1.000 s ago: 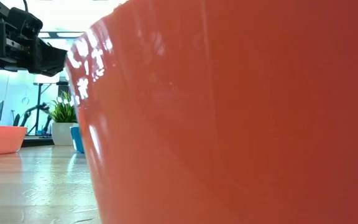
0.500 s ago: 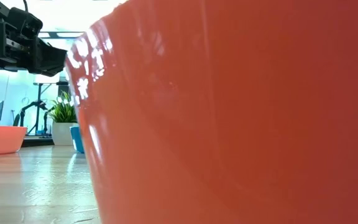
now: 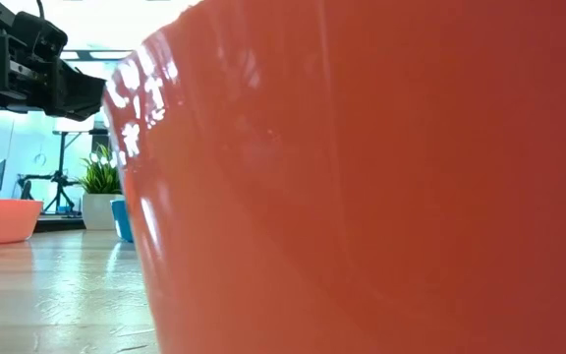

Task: Pick & Place Mini bowls
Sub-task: Put the top right orange bowl on the shelf

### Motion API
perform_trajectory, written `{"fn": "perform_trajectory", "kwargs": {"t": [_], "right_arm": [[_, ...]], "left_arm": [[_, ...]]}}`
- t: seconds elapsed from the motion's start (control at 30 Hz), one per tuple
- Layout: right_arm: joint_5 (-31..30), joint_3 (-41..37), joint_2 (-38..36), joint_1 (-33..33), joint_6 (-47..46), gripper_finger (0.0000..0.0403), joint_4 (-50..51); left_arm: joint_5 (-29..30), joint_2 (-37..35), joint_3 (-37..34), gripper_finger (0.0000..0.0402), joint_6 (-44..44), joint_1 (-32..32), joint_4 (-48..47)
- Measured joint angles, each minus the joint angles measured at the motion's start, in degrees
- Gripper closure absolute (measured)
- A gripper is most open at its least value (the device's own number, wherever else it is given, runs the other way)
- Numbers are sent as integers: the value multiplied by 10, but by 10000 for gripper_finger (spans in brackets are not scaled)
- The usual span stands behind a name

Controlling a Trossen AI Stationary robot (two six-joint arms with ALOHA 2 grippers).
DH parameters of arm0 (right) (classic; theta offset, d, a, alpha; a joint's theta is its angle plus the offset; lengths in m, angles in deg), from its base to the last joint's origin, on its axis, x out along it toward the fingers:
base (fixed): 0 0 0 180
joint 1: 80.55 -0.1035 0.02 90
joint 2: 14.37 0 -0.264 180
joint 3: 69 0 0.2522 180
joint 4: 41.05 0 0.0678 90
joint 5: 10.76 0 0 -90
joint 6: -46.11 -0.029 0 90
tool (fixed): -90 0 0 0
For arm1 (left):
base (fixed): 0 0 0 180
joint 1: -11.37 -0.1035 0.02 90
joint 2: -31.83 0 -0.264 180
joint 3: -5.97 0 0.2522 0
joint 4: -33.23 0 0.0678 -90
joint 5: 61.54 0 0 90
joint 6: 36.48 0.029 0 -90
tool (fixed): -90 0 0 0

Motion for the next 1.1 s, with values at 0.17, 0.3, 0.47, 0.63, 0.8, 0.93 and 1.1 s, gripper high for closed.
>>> {"fn": "perform_trajectory", "kwargs": {"t": [0.17, 0.3, 0.47, 0.63, 0.8, 0.93, 1.1], "right_arm": [[4, 0, 3, 0, 1, 312, -8], [6, -2, 4, 0, 0, 310, -10], [6, -5, 9, 0, 0, 314, -15], [6, -8, 10, 0, 0, 319, -31], [6, -26, 11, 0, 0, 315, -41], [6, -36, 11, 0, 0, 312, -43], [-3, -40, 12, 0, 18, 320, -65]], "left_arm": [[0, 0, 0, 402, 0, 0, 0], [0, 0, 0, 402, 0, 0, 0], [0, 0, 0, 402, 0, 0, 0], [0, 0, 0, 402, 0, 0, 0], [0, 0, 0, 402, 0, 0, 0], [0, 0, 0, 402, 0, 0, 0], [0, 0, 0, 402, 0, 0, 0]]}}
